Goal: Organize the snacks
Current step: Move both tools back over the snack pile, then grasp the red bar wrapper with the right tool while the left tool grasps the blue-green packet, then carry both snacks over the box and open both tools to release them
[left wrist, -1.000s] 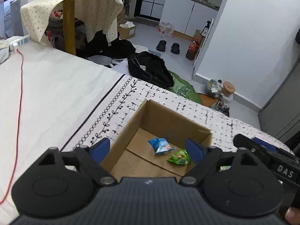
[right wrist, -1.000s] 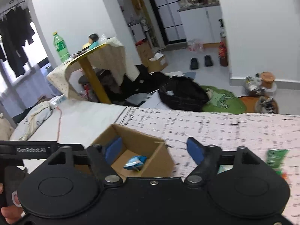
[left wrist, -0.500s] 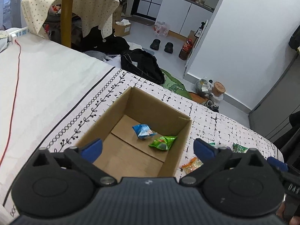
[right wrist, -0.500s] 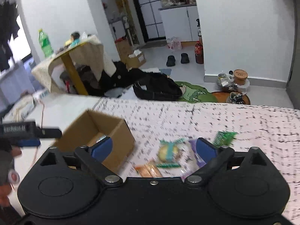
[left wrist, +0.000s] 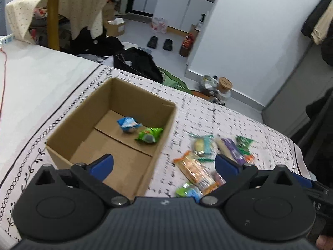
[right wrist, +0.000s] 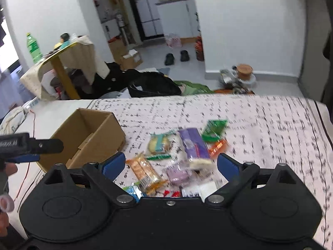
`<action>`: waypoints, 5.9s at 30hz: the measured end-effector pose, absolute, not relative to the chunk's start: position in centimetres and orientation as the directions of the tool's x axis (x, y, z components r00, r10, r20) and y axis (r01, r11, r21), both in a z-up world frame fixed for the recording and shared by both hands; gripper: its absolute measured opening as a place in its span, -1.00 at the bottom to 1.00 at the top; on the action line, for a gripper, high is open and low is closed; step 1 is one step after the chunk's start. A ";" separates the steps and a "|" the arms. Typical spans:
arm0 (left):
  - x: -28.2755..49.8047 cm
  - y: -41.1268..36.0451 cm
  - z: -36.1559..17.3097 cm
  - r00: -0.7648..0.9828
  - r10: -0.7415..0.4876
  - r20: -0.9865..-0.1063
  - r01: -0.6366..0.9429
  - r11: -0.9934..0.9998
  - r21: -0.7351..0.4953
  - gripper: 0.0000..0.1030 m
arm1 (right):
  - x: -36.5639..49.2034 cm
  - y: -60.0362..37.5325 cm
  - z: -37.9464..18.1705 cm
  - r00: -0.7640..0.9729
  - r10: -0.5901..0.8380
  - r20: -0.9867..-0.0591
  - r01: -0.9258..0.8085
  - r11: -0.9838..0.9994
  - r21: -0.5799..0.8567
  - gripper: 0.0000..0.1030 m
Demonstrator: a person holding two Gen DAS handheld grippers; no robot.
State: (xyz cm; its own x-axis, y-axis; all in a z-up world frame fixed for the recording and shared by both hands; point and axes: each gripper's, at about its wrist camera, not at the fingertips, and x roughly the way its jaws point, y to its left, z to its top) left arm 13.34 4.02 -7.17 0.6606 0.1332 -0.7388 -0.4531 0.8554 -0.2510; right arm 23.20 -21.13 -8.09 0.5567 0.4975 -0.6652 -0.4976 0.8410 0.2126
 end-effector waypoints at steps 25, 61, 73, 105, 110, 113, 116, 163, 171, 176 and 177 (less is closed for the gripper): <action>12.3 -2.4 -9.3 0.657 0.081 -0.749 -0.420 0.865 -0.274 0.57 | 22.0 -23.7 -11.2 0.440 0.504 -0.743 -0.470 0.834 0.288 0.12; 15.4 -1.6 -16.7 0.574 -0.055 -0.817 -0.462 0.802 -0.379 -0.19 | 23.9 -18.8 -18.8 0.260 0.479 -0.839 -0.519 0.802 0.297 -0.58; 17.7 -0.9 -19.1 0.542 -0.046 -0.839 -0.509 0.777 -0.371 -0.19 | 23.2 -19.8 -18.2 0.271 0.452 -0.850 -0.513 0.815 0.270 -0.65; 16.3 0.4 -17.0 0.598 -0.039 -0.800 -0.464 0.798 -0.386 -0.38 | 22.7 -17.3 -18.4 0.312 0.464 -0.829 -0.553 0.798 0.239 -0.62; 15.3 0.3 -15.3 0.622 -0.029 -0.782 -0.450 0.805 -0.387 -0.38 | 22.3 -17.2 -16.6 0.326 0.503 -0.800 -0.572 0.779 0.257 -0.62; 14.8 0.5 -14.1 0.640 -0.021 -0.768 -0.443 0.807 -0.391 -0.38 | 22.4 -17.2 -15.5 0.338 0.523 -0.782 -0.575 0.773 0.268 -0.62; 14.4 0.8 -12.6 0.664 -0.010 -0.748 -0.434 0.810 -0.395 -0.38 | 22.7 -17.3 -14.2 0.358 0.544 -0.759 -0.573 0.770 0.282 -0.62; 13.3 13.5 -8.1 0.682 0.174 -0.710 -0.570 0.735 -0.368 -0.37 | 25.4 -6.1 -7.6 0.337 0.691 -0.640 -0.712 0.632 0.308 -0.62; 12.9 14.2 -7.8 0.660 0.219 -0.719 -0.608 0.718 -0.340 0.08 | 25.5 -5.2 -8.3 0.307 0.697 -0.648 -0.711 0.621 0.331 -0.62; 11.9 13.9 -7.8 0.645 0.240 -0.725 -0.636 0.694 -0.337 0.32 | 25.5 -5.1 -8.6 0.291 0.709 -0.643 -0.706 0.612 0.355 -0.51; 11.8 13.9 -7.8 0.641 0.242 -0.728 -0.641 0.690 -0.336 0.37 | 25.5 -5.0 -8.6 0.298 0.711 -0.637 -0.702 0.615 0.359 -0.50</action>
